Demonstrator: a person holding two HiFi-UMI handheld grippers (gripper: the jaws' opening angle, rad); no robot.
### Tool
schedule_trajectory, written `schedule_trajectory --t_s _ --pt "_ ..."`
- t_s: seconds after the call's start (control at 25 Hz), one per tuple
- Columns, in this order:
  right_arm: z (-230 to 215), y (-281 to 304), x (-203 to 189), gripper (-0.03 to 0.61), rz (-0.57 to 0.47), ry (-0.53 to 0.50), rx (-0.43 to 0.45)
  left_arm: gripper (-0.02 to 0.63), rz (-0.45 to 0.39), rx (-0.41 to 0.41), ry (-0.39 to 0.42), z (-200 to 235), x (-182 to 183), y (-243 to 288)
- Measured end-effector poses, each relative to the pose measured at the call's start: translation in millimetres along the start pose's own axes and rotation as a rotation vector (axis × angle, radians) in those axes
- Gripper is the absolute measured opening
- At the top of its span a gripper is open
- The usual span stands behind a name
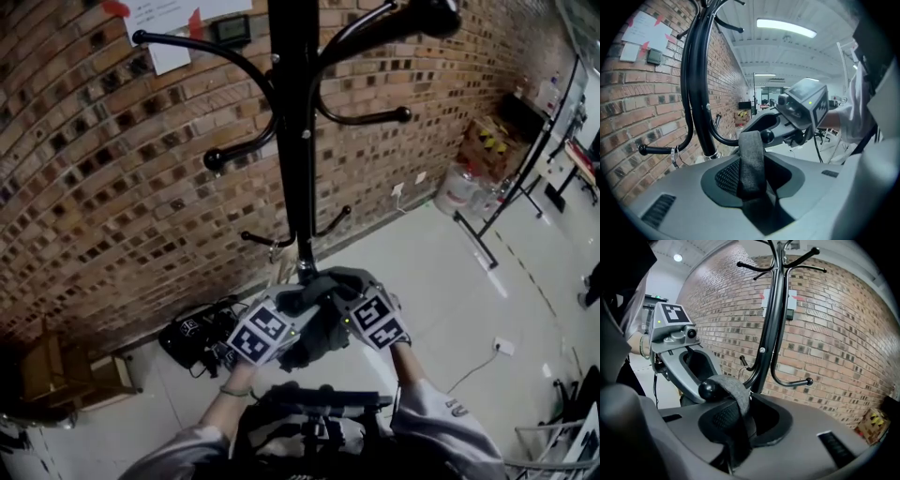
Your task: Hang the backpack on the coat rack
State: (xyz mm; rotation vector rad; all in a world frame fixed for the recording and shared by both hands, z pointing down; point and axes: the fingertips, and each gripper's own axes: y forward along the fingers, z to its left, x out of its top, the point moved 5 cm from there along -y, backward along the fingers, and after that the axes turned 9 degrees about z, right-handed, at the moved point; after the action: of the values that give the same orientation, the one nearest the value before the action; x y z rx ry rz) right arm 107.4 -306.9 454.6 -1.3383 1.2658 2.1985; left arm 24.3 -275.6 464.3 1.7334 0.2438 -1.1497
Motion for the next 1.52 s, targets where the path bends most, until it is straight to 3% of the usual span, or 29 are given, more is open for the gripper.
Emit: schedule_trajectory --t_s 0.4,0.92,0.96,1.12,1.32,1.44,1.52 --pt "-17 27 -7 0.072 -0.022 0.088 -0.005 0.143 -0.016 0.012 -0.058 29 -1 22" --pt "-5 15 -20 0.102 -0.045 0.203 -0.073 0.147 -0.076 0.065 -0.126 21 -3 17" --pt "-5 10 -20 0.131 -0.040 0.205 -0.084 0.154 -0.075 0.071 -0.125 20 -3 16" --pt "-2 -12 -24 0.133 -0.074 0.266 -0.120 0.170 -0.089 0.100 -0.093 16 -3 0" --pt "10 -28 -33 0.133 -0.143 0.419 -0.167 0.169 -0.170 0.055 -0.057 5 -4 -19" --pt "21 -30 -35 0.104 -0.165 0.490 -0.235 0.146 -0.169 0.052 -0.032 5 -13 -25" --pt "30 -31 -36 0.084 -0.173 0.528 -0.277 0.054 -0.182 0.058 -0.023 6 -18 -29"
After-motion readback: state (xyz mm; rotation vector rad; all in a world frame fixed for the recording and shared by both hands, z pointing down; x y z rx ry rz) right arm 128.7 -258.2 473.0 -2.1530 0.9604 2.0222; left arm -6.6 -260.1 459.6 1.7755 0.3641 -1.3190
